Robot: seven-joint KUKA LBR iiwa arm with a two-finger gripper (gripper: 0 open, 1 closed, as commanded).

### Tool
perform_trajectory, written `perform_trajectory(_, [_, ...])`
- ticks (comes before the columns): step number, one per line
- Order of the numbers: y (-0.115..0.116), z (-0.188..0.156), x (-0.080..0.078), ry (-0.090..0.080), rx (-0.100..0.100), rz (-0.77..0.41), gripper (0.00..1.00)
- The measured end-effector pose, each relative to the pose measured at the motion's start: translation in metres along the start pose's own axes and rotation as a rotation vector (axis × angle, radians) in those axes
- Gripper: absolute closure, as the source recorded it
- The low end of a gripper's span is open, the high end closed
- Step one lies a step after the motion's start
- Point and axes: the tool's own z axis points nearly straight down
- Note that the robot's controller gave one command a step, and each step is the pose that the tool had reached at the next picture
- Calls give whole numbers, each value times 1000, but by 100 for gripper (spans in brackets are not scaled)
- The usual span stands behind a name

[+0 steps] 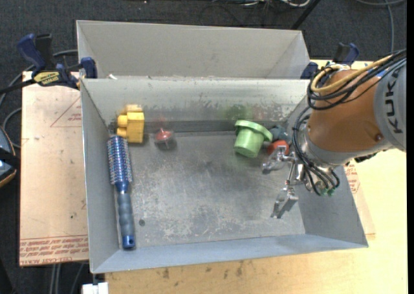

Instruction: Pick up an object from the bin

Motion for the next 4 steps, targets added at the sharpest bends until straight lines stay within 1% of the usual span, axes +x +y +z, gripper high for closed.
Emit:
perform_trajectory(1, [0,0,0,0,0,0,100])
perform_trajectory(2, [0,0,0,0,0,0,0])
perform_trajectory(3, [77,33,-65,-5,-4,-103,0])
perform_trajectory(4, [36,22,-87,-6,1,-139,0])
